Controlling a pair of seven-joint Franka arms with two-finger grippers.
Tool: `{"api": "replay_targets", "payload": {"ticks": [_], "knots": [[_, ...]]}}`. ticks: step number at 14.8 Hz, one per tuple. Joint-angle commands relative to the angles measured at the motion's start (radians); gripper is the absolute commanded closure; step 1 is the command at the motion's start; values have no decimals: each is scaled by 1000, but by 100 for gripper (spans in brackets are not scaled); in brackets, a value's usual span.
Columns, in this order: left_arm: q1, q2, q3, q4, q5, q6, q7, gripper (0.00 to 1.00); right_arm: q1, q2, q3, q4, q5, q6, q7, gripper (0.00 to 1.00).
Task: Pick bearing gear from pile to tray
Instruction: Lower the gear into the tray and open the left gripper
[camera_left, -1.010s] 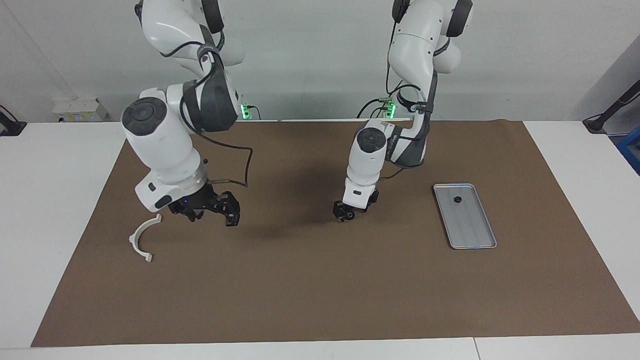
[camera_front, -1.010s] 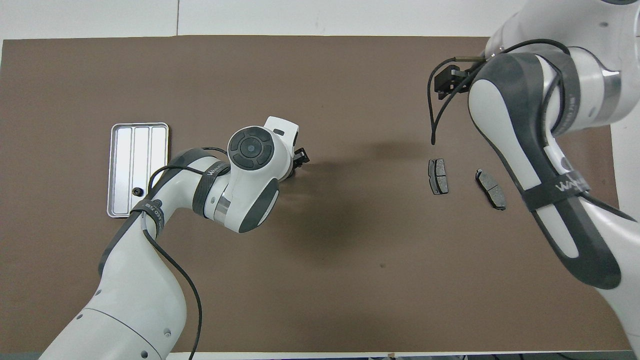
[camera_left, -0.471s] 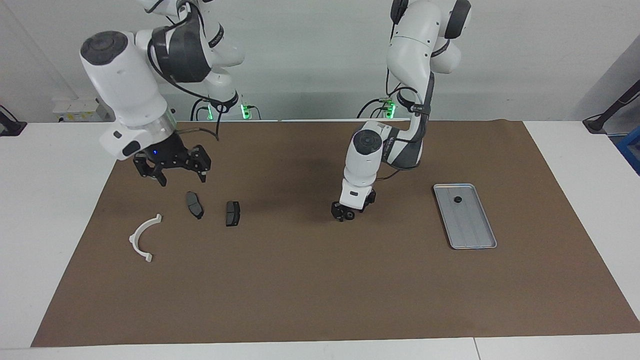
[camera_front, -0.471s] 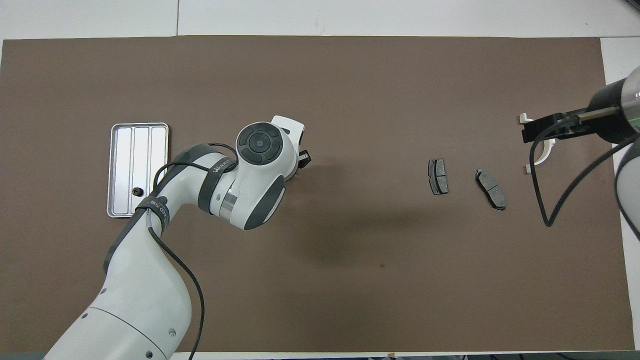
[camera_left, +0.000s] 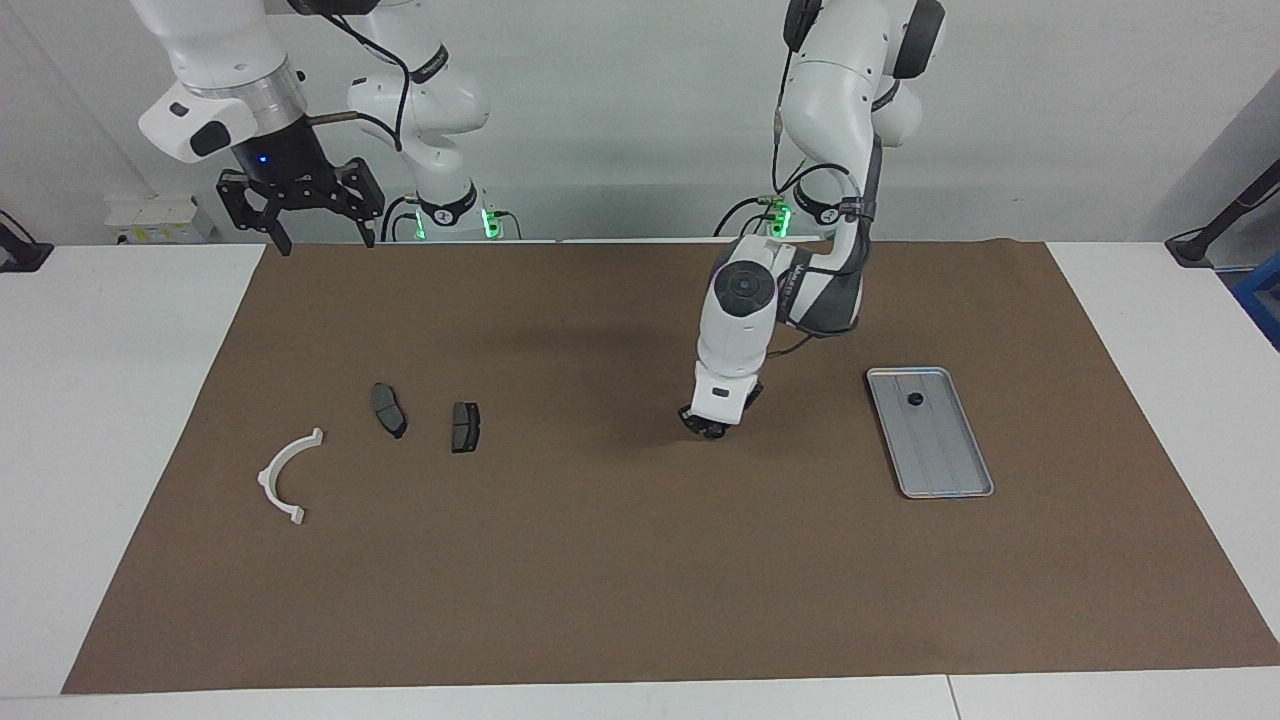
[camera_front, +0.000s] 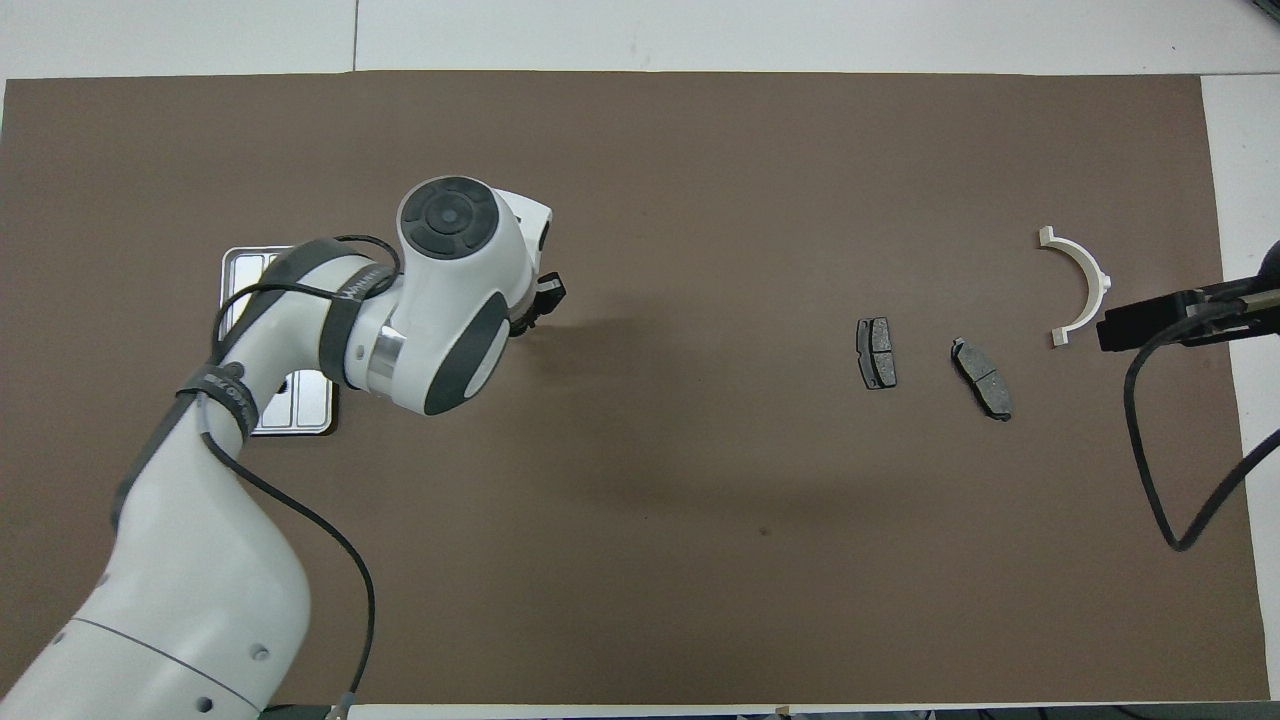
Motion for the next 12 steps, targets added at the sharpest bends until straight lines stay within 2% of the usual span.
{"api": "replay_targets", "payload": {"ticks": [1,4,6,9,12], "knots": [[176,-76,-13,-52,9,-43,287,100,-24,9,3,-4,-11,14,-25,0],[346,-76,-16,-65,1,-29,579,100,-23,13,3,-6,-11,36,-24,0],[400,-64,-13,-78,1,10,703,100,-20,13,3,-7,-20,39,-21,0],[427,-63,-13,-175,1,157,722,100,-18,13,3,-7,-45,50,-21,0],[422,-43,-13,-186,1,198,716,100,-10,12,4,-9,-63,51,-19,0]]}}
